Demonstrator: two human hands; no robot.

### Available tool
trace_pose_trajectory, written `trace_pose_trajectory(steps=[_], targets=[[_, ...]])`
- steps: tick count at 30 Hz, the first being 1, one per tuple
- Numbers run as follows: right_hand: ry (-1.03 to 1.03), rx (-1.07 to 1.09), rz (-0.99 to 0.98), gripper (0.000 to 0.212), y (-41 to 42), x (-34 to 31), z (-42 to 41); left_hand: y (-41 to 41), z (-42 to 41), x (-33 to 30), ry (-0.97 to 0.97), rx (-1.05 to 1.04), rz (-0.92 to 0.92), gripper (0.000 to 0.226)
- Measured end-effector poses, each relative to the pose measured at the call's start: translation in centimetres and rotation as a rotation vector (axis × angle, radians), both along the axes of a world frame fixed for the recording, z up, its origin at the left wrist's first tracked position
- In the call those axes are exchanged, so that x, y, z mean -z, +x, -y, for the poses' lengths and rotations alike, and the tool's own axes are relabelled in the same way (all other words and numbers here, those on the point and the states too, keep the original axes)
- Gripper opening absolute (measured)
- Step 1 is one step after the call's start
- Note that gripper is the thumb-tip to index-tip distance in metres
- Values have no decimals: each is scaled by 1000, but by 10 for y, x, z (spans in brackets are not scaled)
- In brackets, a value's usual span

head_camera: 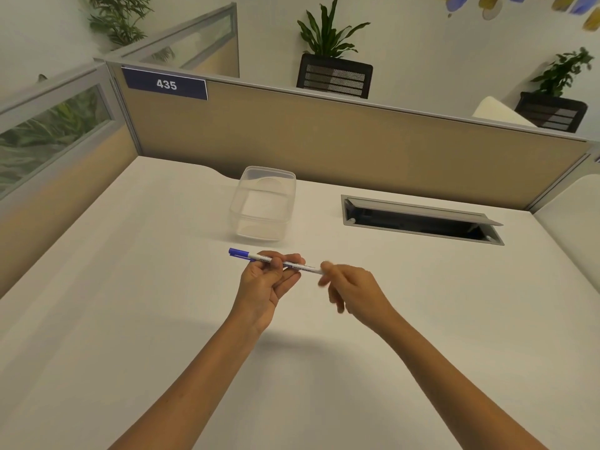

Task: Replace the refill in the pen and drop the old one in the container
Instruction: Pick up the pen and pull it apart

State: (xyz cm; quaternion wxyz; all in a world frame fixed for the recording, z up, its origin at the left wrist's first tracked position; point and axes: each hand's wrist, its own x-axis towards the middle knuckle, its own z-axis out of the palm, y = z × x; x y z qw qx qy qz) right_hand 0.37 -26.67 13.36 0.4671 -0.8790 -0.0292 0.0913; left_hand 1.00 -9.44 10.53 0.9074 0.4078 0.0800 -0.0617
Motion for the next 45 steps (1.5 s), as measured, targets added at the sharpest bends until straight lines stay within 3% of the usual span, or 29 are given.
trace_pose_trajectory(steps=[4,6,8,11,16,18,21,25,28,31,38,41,45], targets=[[-570,-250,516,21,3,5,13,0,-2,2,-18,-15,-26,13],[-612,-307,625,13,1,4,14,0,-1,2,-24,-6,-27,13],[-565,-289,603,13,1,2,14,-1,1,2,-29,3,-20,13],[-315,-177,376,27,1,1,9,-1,1,2,-30,9,5,14],[597,263,-394,48,-2,-2,-8,0,5,1,-19,21,35,16],[632,272,-494,55,-1,0,-7,0,6,2,-9,6,21,16],[319,169,-322,60,-2,2,-4,-2,5,4,-8,-25,-4,15],[96,5,139,18,-2,8,2,-1,0,3,-17,-54,-27,13],[24,-19,321,8,2,8,7,-1,-1,3,-17,-51,-25,13],[21,-4,291,12,4,5,7,-1,1,2,-22,-49,-20,12],[244,100,-80,45,0,4,4,-2,2,1,-21,-57,-9,13],[241,56,79,17,-3,6,6,-1,2,0,-22,-52,0,14],[131,-1,282,16,-1,7,8,-1,4,1,-20,-56,-3,12]])
